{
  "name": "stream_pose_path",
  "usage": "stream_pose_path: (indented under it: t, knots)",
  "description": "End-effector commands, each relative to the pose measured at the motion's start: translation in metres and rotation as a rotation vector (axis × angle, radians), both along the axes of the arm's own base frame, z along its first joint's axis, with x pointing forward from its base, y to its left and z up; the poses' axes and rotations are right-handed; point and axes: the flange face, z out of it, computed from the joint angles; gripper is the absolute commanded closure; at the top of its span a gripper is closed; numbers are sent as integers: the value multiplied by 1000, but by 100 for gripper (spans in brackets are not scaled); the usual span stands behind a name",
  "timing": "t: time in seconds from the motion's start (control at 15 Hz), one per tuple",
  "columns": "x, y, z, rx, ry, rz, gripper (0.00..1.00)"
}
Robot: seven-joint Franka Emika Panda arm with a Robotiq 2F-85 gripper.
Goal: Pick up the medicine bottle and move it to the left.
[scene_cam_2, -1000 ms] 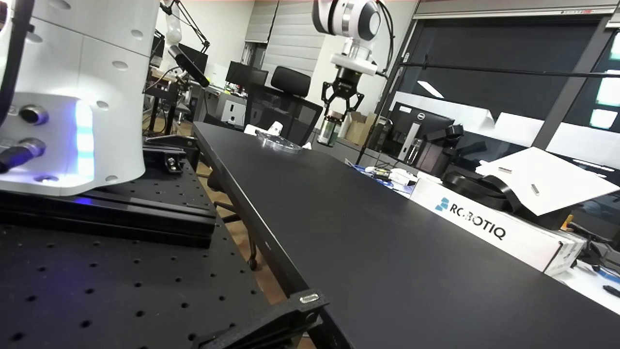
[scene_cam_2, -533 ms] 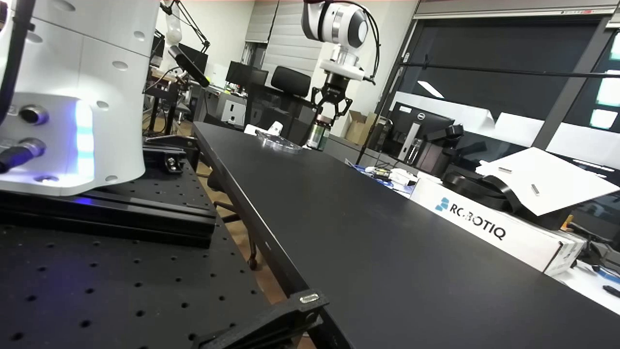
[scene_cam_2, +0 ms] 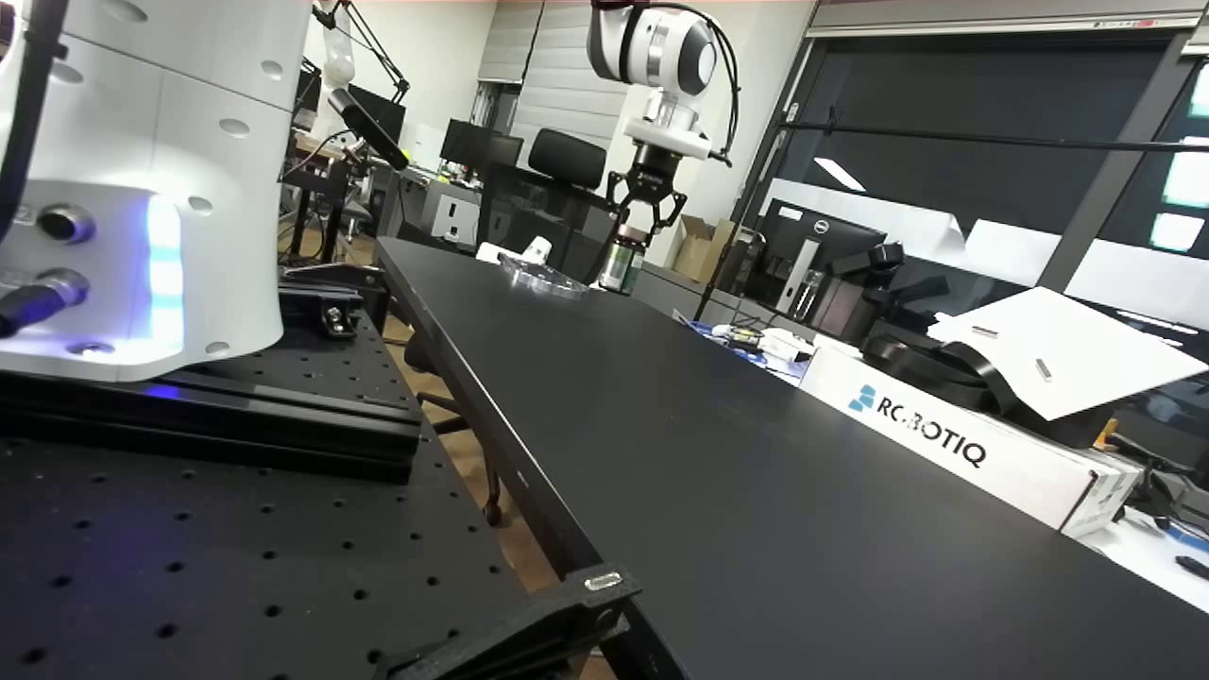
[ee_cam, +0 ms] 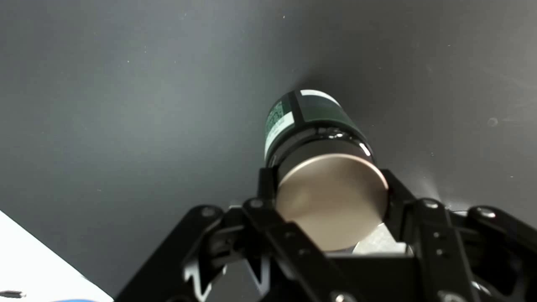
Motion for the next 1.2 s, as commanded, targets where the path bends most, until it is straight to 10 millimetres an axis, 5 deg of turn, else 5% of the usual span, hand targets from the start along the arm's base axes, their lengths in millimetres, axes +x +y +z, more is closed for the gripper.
stream_pose_path:
  t: [0.0, 0.27, 0.73, 1.13]
  knots:
    - [21, 33, -2, -22, -29, 58, 64]
    - [27, 83, -8, -36, -51, 151, 64]
    - [8, 173, -21, -47, -98, 324, 64]
    - [4, 207, -38, -16, -119, 408, 64]
